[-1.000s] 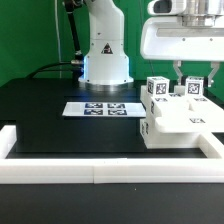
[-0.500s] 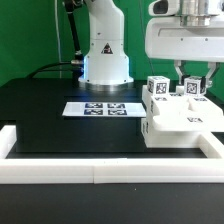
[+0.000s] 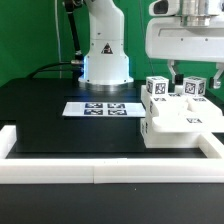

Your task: Assemble chair

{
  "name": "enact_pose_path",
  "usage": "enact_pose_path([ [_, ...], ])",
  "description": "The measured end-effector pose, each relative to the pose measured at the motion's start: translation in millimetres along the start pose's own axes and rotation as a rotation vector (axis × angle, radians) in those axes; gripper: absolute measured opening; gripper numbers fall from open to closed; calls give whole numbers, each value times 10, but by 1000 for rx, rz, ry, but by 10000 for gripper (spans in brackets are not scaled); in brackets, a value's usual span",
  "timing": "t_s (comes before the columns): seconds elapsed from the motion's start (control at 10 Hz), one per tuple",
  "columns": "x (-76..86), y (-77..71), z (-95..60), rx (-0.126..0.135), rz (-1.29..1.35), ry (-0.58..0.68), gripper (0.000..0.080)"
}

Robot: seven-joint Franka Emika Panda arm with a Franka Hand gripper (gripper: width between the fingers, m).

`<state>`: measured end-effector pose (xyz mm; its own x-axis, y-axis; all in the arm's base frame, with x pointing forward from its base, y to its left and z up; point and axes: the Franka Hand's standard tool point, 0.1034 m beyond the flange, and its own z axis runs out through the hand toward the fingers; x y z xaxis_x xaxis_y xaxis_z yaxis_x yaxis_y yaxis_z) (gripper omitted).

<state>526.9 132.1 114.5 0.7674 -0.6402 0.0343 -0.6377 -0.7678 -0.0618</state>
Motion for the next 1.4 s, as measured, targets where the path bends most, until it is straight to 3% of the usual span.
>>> enact_pose_path([
  [0.1,-3,-2,0,-1,-114,1,634],
  [0.2,-17,-11,2,-1,-221,0,645],
  [1.2,-14,-1,7,-10,-998,2,649],
  [1.4,-13,0,7,-10,-1025,2,622],
])
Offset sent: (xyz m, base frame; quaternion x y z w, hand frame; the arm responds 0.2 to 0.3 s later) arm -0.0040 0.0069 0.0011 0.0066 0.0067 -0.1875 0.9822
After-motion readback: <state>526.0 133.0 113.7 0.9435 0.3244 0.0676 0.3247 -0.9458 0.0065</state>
